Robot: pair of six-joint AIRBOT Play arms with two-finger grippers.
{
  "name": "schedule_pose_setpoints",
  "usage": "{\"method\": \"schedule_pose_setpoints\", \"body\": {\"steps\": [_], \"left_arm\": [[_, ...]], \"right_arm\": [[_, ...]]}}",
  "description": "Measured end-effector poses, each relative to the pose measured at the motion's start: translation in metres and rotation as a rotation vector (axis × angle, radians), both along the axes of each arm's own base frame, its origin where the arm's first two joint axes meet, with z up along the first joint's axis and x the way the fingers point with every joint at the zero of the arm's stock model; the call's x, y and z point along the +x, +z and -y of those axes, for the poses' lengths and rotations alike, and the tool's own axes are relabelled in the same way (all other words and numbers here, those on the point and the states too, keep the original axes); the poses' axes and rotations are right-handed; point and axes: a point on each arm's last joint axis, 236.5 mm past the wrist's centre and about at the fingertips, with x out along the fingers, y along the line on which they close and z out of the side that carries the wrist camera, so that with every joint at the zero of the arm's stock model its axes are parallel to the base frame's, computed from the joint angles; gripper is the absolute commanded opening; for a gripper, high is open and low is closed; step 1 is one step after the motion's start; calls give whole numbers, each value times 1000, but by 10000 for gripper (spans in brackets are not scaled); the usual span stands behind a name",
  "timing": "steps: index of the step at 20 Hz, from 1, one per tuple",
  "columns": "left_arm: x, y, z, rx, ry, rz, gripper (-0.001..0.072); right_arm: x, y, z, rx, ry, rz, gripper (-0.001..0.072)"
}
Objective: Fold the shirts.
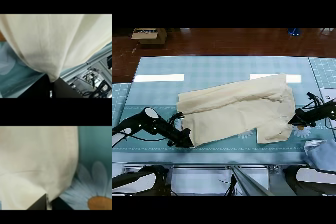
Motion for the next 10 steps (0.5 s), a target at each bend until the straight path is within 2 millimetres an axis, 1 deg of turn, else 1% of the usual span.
{"method": "schedule_pose_setpoints", "body": {"steps": [2, 3, 4, 5, 6, 7, 8, 9, 10], "left_arm": [[5, 2, -1, -2, -15, 28, 22], [11, 4, -4, 5, -30, 60, 22], [26, 6, -7, 17, -24, 117, 22], [51, 10, -11, 38, 2, 209, 22], [74, 16, -18, 59, 21, 291, 22], [91, 32, -21, 52, 32, 341, 22], [112, 50, -23, 41, 57, 409, 22], [133, 68, -28, 37, 81, 475, 22], [153, 85, -37, 51, 98, 541, 22]], "right_arm": [[2, 2, -9, -12, 36, 9, 22], [6, 8, -12, -11, 48, 28, 22], [13, 17, -13, -17, 56, 62, 22], [25, 29, -13, -29, 59, 115, 22], [40, 42, -12, -41, 46, 177, 21], [60, 58, -11, -54, 22, 249, 21], [83, 77, -11, -67, -6, 332, 21], [106, 95, -12, -81, -30, 406, 21], [128, 112, -13, -100, -46, 480, 21]]}}
